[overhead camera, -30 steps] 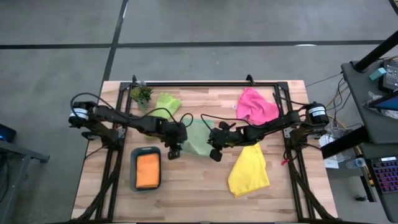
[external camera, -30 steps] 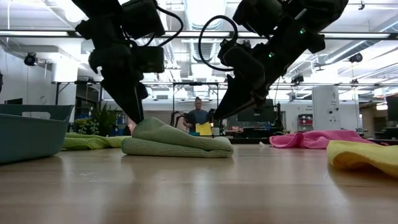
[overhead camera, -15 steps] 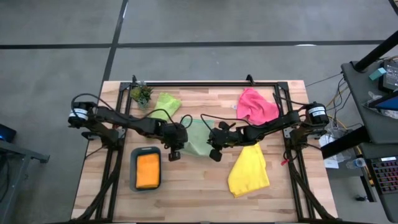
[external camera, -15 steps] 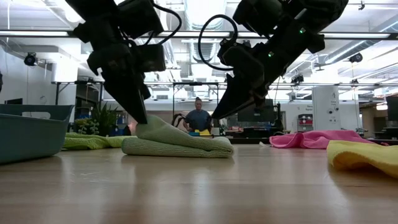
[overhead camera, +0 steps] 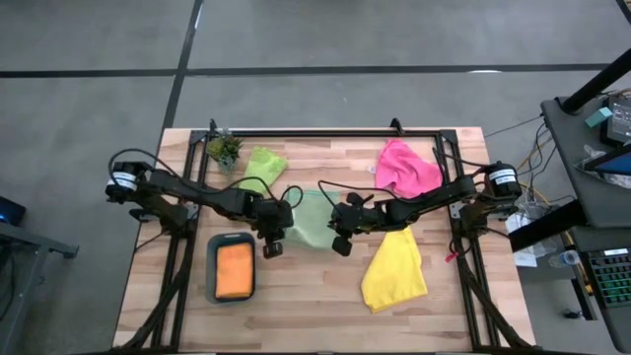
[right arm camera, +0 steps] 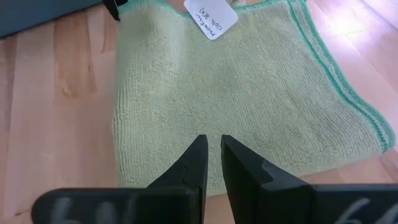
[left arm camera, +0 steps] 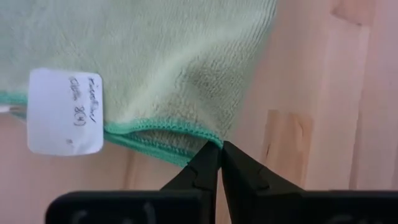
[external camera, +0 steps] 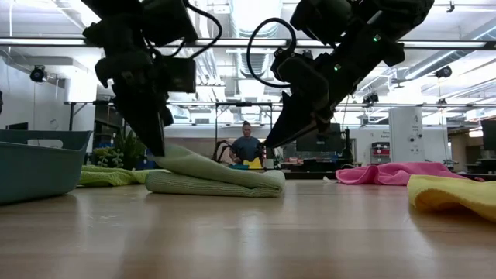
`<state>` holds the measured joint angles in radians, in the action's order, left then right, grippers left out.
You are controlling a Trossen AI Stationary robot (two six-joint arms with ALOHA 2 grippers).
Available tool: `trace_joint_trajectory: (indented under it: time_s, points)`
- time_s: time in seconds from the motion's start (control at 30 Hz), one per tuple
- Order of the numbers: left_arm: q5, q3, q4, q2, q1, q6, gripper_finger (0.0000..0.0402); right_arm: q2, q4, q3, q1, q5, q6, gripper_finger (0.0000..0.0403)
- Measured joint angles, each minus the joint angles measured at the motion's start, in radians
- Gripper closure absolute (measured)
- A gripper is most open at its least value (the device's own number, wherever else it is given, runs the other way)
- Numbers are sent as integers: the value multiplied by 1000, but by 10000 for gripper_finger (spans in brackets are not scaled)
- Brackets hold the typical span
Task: Fold microfiber towels
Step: Fold the light green microfiber cloth
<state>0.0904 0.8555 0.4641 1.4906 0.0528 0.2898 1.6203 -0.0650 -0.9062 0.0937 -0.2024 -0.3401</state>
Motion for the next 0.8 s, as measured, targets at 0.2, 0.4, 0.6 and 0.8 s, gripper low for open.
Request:
trace_joint_trajectory:
  time_s: [0.2, 0.4, 0.6, 0.8]
  points:
    - [45, 0, 28, 7, 1, 40, 397, 0, 0, 0, 0, 0, 0, 364]
    - [81, 0, 37, 7, 0, 46, 354, 0, 0, 0, 0, 0, 0, 364]
    - [135, 3, 138, 4, 0, 44, 258, 0, 0, 0, 0, 0, 0, 365]
    - [152, 56, 294, 3, 0, 13, 199, 0, -2, 0, 0, 0, 10, 365]
